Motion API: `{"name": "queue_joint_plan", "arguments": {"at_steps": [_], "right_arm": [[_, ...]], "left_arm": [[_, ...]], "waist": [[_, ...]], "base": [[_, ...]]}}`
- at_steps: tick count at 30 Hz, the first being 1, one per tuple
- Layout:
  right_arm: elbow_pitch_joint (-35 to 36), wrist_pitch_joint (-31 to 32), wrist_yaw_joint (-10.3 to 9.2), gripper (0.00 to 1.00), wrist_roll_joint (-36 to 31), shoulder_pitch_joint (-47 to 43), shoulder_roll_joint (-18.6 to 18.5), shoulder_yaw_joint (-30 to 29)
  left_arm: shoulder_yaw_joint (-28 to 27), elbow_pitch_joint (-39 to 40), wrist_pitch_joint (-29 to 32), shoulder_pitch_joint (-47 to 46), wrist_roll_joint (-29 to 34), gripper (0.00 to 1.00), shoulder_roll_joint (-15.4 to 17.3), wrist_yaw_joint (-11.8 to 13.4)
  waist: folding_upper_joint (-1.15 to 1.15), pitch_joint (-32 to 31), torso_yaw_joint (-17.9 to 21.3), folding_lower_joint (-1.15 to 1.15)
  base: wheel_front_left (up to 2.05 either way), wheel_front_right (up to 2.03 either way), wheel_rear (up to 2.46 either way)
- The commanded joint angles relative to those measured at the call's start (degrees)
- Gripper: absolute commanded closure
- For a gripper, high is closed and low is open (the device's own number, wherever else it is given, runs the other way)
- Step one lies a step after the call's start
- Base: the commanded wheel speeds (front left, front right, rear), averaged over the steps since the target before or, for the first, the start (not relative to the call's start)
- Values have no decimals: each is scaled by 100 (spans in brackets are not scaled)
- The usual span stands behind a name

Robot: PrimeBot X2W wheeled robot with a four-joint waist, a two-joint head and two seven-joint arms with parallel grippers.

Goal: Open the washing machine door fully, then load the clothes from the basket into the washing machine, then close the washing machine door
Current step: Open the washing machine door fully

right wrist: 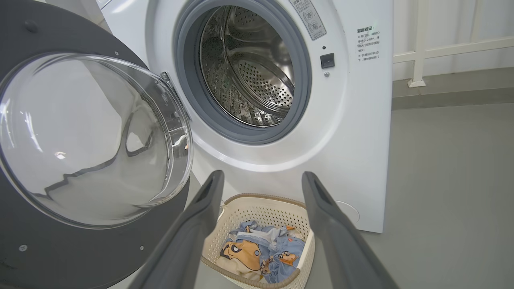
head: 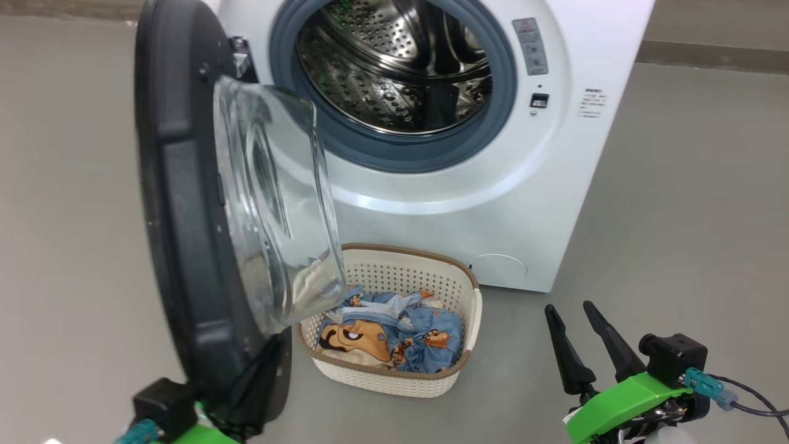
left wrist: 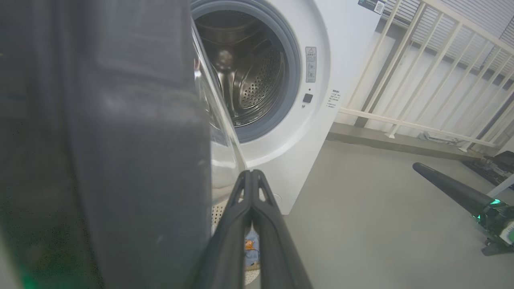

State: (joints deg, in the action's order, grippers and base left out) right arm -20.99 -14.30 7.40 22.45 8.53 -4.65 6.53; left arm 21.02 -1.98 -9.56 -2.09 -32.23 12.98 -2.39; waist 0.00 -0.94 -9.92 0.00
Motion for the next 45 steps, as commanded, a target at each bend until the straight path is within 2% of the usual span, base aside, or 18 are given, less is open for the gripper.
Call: {"name": "queue_joint_plan", "arguments": {"at_steps": [1,13,29,45], "right_arm": [[147,-70,9,0,89,103,45,106],[169,-70,9,0,69,118,126,37],[195,-70,9,0,-2,297,173,-11],[180,-70,9,0,97,599,177,87]], "left_arm": [[-429,134,9,-170,-72,100,233,131],[-1053,-143,160,-354,-284,100,722,345],[-1523,-1215,338,-1219,-426,100,1379,246],[-1559,-2988,519,-2489,-484,100,2122,-273]], "waist": [[0,8,-110,0],[0,69,-534,0],[0,384,-765,0],[0,788,-740,0]], "base": [[0,0,0],[0,0,0],[0,0,0],[0,0,0]]}}
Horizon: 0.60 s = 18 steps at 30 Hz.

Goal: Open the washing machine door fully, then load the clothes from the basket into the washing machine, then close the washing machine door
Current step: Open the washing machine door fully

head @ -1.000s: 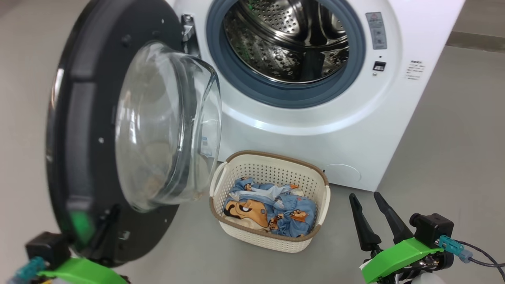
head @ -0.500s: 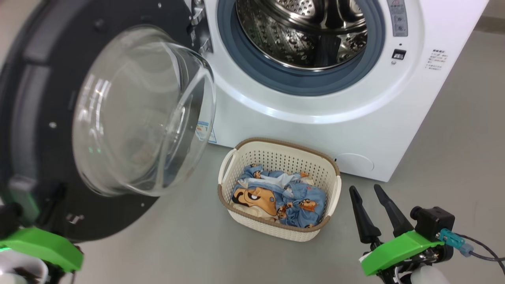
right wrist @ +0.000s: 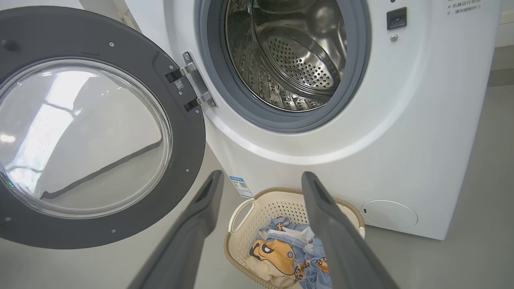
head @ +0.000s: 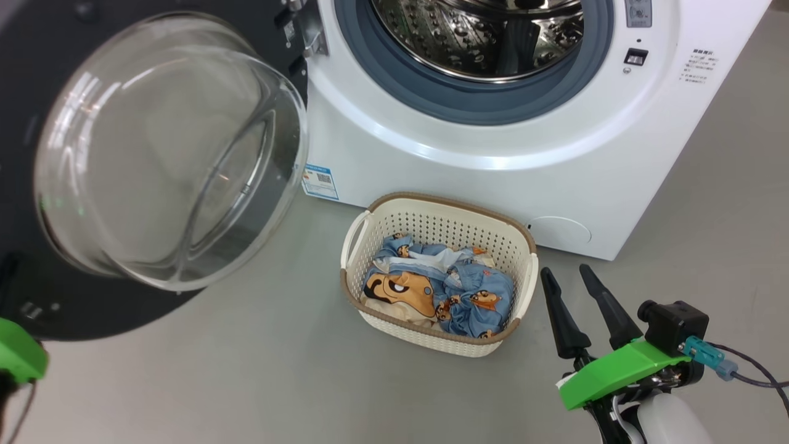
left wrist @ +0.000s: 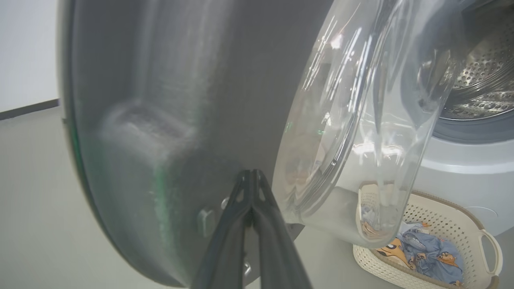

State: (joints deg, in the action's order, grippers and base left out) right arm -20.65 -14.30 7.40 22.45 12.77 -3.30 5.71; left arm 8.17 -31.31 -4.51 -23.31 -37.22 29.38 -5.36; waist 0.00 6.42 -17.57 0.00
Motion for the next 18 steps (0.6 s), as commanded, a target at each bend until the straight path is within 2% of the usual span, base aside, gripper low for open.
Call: {"name": "queue_joint_plan", "arguments": {"at_steps": [1,11,18], "right_arm": [[148,-70,9,0,101,192,42,169],[136,-70,9,0,121,280,42,184],[114,-70,9,0,135,283,42,188]], "left_arm": [[-248,-197,28,-459,30,100,522,1],[44,-1558,-179,-1324,146,100,716,-161],[319,-2141,-413,-1645,120,100,714,-205]], "waist": [[0,72,31,0],[0,208,57,0],[0,170,84,0]], "base": [[0,0,0],[0,0,0],[0,0,0]]}}
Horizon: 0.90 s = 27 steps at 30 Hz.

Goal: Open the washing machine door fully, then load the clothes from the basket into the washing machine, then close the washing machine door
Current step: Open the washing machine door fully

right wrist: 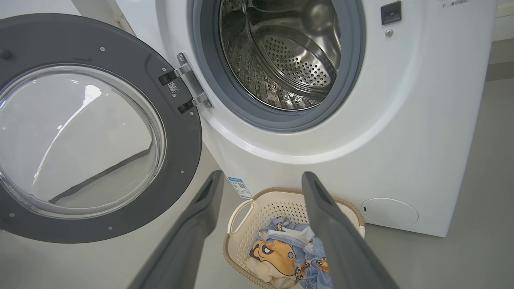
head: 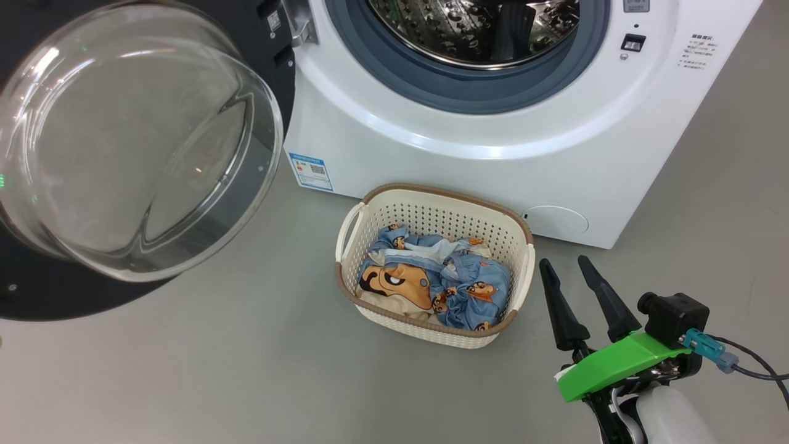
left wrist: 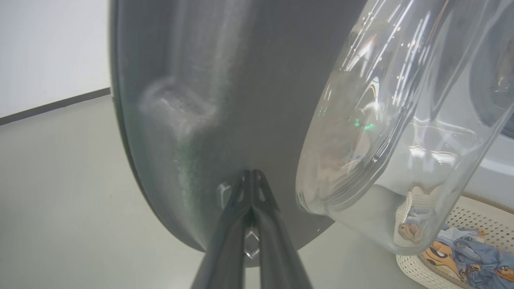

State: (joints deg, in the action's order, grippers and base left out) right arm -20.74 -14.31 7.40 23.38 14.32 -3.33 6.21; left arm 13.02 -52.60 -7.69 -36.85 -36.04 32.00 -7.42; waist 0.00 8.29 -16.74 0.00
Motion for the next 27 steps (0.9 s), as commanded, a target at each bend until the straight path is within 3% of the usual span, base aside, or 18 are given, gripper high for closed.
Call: {"name": "queue_joint_plan", "arguments": {"at_steps": [1,20,21,23,26,27], "right_arm": [[123,-69,9,0,41,128,45,138],[94,-69,9,0,25,-33,45,139],[91,-69,9,0,21,-38,46,144],[87,-69,9,0,7,-37,46,156],[84,-69,9,0,-34,-48,46,147],[84,-69,9,0,-53,-55,46,144]], "left_arm": [[-167,-12,-95,-291,2,100,453,1],[566,210,-611,88,-646,100,335,-6],[566,257,-633,137,-668,94,325,-6],[542,358,-669,243,-702,68,311,-6],[496,550,-701,429,-713,53,267,-6],[472,633,-709,494,-713,38,255,2]], "waist": [[0,-17,1,0],[0,-265,-17,0],[0,-276,-13,0],[0,-291,11,0],[0,-329,49,0],[0,-339,67,0]], "base": [[0,0,0],[0,0,0],[0,0,0],[0,0,0],[0,0,0],[0,0,0]]}}
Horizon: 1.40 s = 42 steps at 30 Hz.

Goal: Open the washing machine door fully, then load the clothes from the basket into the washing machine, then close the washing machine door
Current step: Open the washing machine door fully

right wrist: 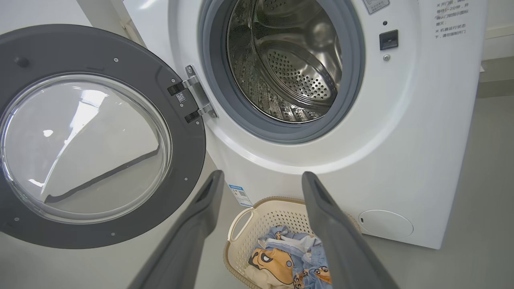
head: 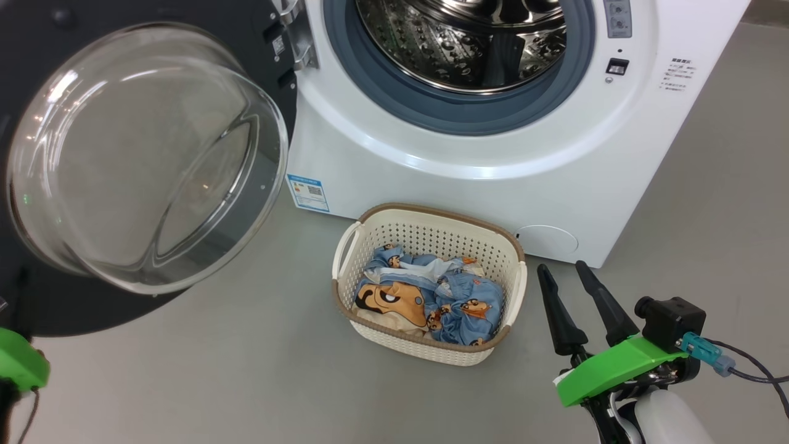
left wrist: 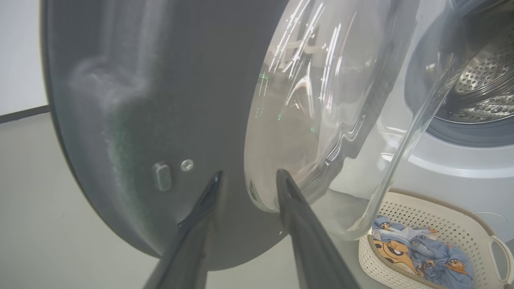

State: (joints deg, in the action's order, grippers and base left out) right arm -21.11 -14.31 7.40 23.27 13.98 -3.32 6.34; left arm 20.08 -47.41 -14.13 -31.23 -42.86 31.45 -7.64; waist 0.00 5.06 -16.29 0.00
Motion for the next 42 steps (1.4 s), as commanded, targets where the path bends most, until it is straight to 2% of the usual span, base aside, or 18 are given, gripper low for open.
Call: {"name": "queue_joint_plan", "arguments": {"at_steps": [1,2,16,24,34,42], "right_arm": [[119,-69,9,0,-59,-26,44,127],[117,-69,9,0,-73,-30,44,124],[199,-69,9,0,-273,-128,-2,161],[263,-69,9,0,-256,-192,-79,234],[278,-69,9,0,-197,-197,-159,393],[344,-69,9,0,-298,-175,-266,419]], "left_arm": [[-257,210,-69,4,-25,9,294,43],[-291,317,-74,84,-31,0,273,68],[-988,2560,-85,1502,204,0,-86,748],[-1092,3464,-86,2099,352,0,-289,1017],[-1139,4027,-86,2566,495,0,-516,1195],[-1202,4268,-86,2821,631,0,-674,1217]], "waist": [[0,-26,42,0],[0,-40,67,0],[0,-254,677,0],[0,-383,1110,0],[0,-472,1646,0],[0,-525,1941,0]], "base": [[0,0,0],[0,0,0],[0,0,0],[0,0,0],[0,0,0],[0,0,0]]}}
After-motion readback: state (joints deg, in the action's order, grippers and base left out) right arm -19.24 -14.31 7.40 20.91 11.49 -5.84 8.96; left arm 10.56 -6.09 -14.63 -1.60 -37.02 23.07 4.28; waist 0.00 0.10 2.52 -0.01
